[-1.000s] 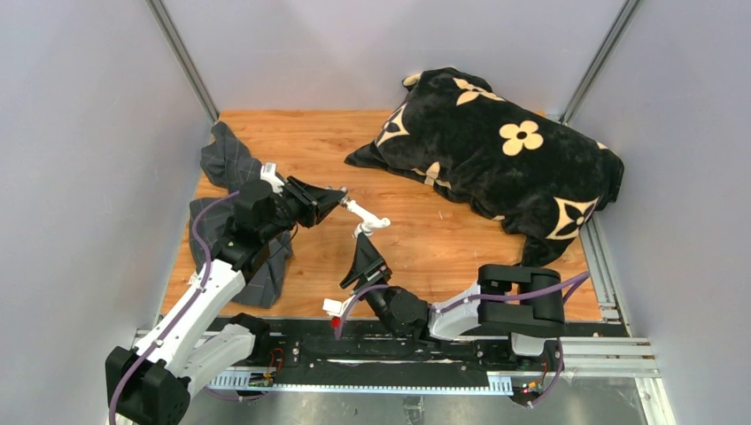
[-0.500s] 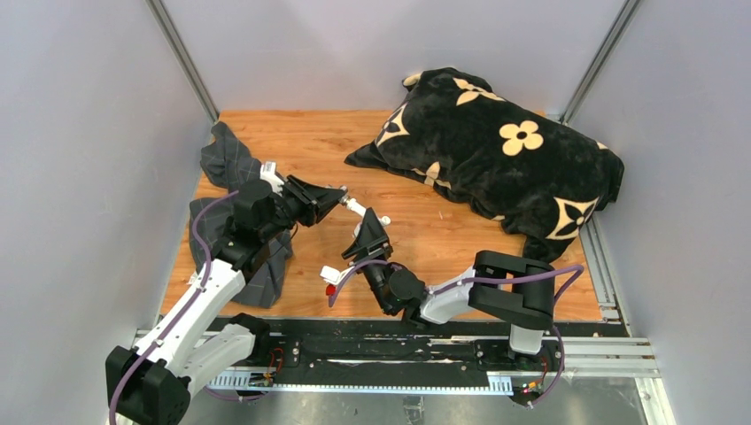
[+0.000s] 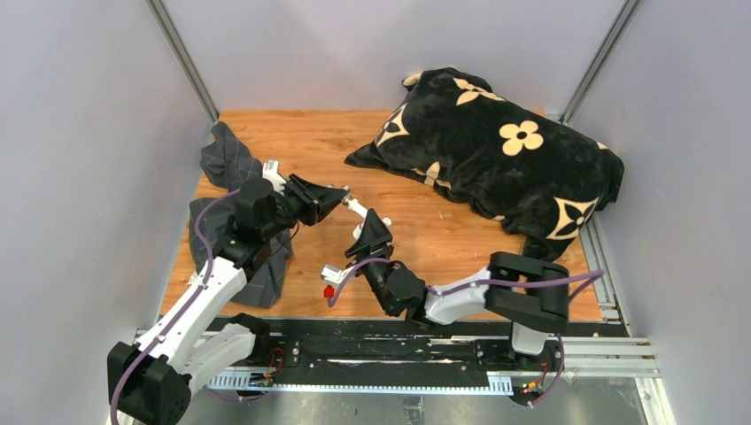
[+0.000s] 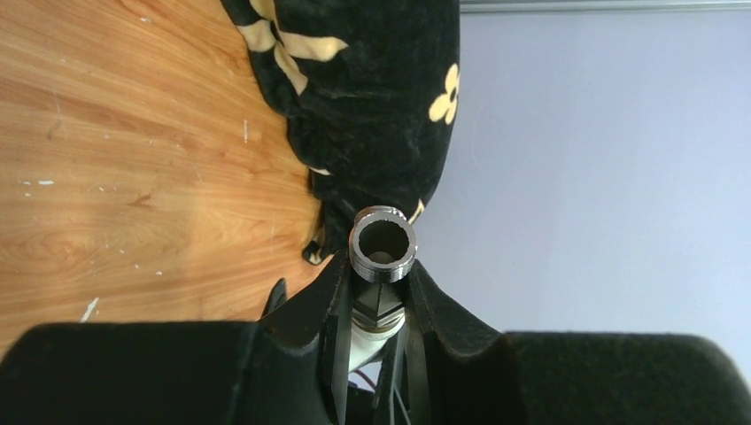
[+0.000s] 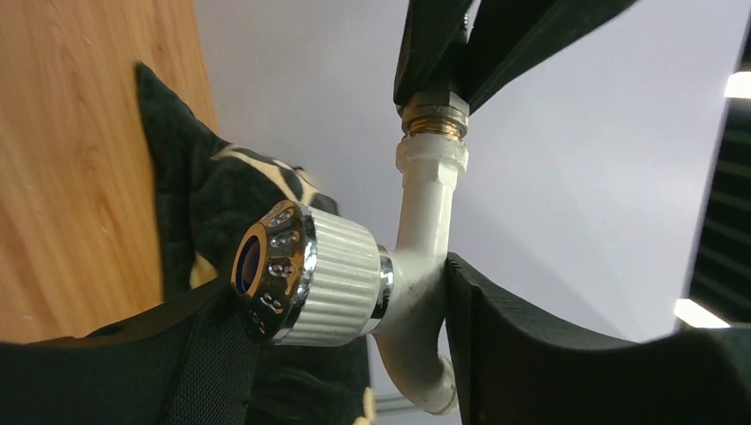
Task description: Install the water faucets
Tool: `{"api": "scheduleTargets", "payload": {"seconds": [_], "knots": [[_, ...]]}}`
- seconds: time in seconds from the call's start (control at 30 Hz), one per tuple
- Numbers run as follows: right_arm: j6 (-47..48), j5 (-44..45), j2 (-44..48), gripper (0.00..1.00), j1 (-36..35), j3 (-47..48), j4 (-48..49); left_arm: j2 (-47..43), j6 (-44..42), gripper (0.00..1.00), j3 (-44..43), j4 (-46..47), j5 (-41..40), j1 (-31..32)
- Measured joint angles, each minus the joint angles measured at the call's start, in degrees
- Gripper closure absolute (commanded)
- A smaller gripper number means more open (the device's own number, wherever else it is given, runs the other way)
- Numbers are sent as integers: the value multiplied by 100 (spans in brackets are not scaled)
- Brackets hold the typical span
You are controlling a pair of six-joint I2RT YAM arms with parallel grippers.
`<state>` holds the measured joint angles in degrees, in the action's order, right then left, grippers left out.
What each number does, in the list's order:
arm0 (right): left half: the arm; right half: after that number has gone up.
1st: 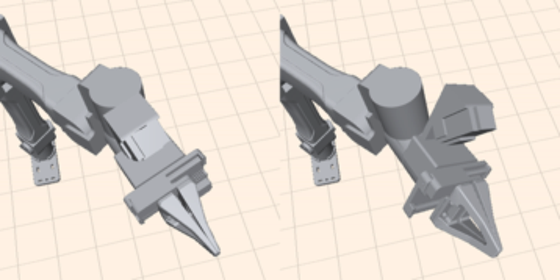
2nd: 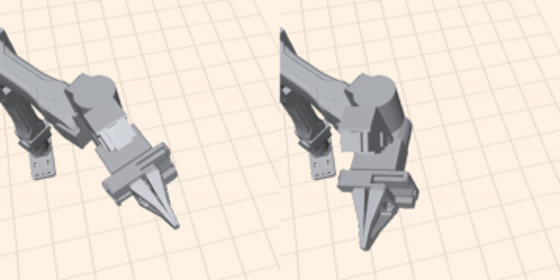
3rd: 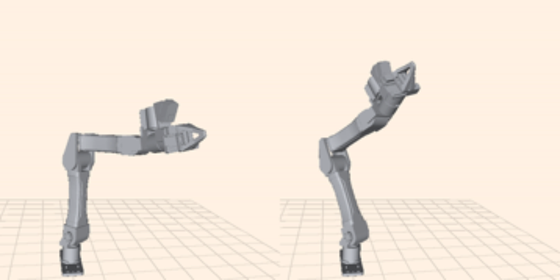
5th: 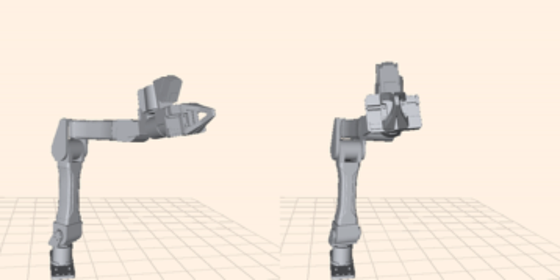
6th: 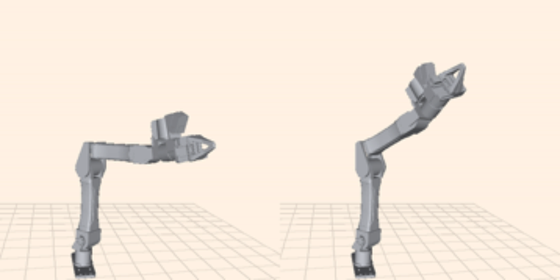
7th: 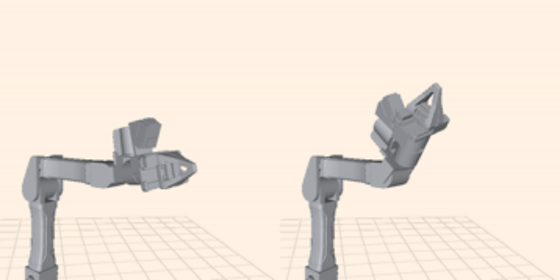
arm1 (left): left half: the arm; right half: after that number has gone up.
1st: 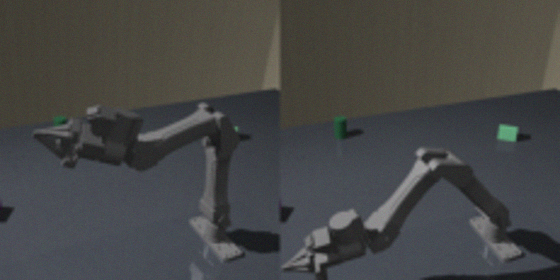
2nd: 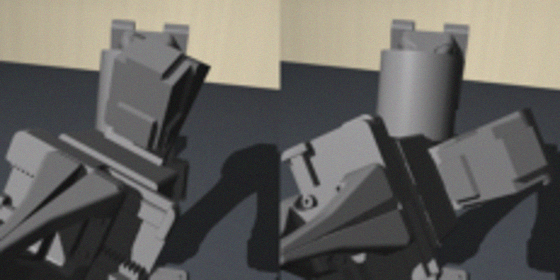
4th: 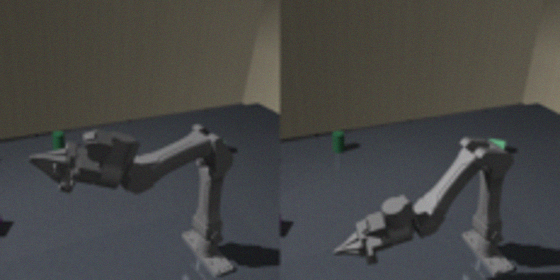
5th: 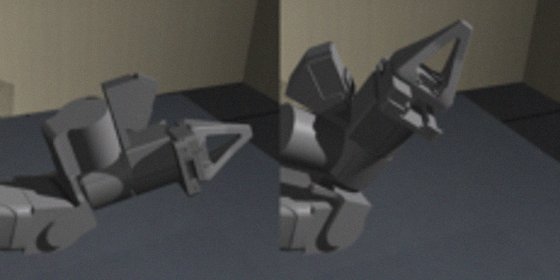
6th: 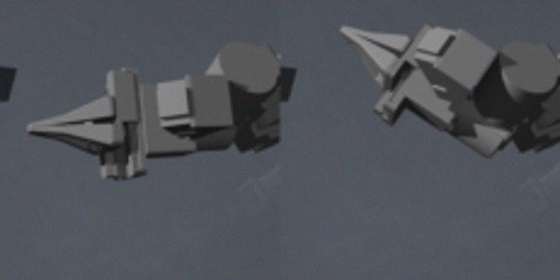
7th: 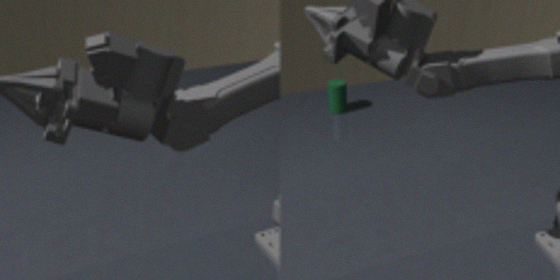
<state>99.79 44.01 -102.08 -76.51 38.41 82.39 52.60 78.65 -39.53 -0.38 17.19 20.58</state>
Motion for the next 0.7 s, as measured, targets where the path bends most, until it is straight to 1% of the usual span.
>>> {"api": "scheduleTargets", "payload": {"seconds": [0.07,0.17,0.3,0.4,0.53,0.7], "knots": [[-623,-37,411,77,-50,-57,-632,4,-7,100,0,11,42,2],[-1843,-234,1207,77,-101,-66,-1838,2,-9,100,-17,109,125,13],[-3674,-872,2284,76,-90,48,-3578,2,44,100,-33,173,264,33],[-4959,-1427,2782,75,22,245,-4522,2,90,100,-33,175,321,35],[-6474,-2223,3156,73,321,442,-5357,9,37,100,-33,127,267,24],[-8443,-3477,3482,70,1043,533,-5724,28,-22,100,-31,0,173,13]]}}
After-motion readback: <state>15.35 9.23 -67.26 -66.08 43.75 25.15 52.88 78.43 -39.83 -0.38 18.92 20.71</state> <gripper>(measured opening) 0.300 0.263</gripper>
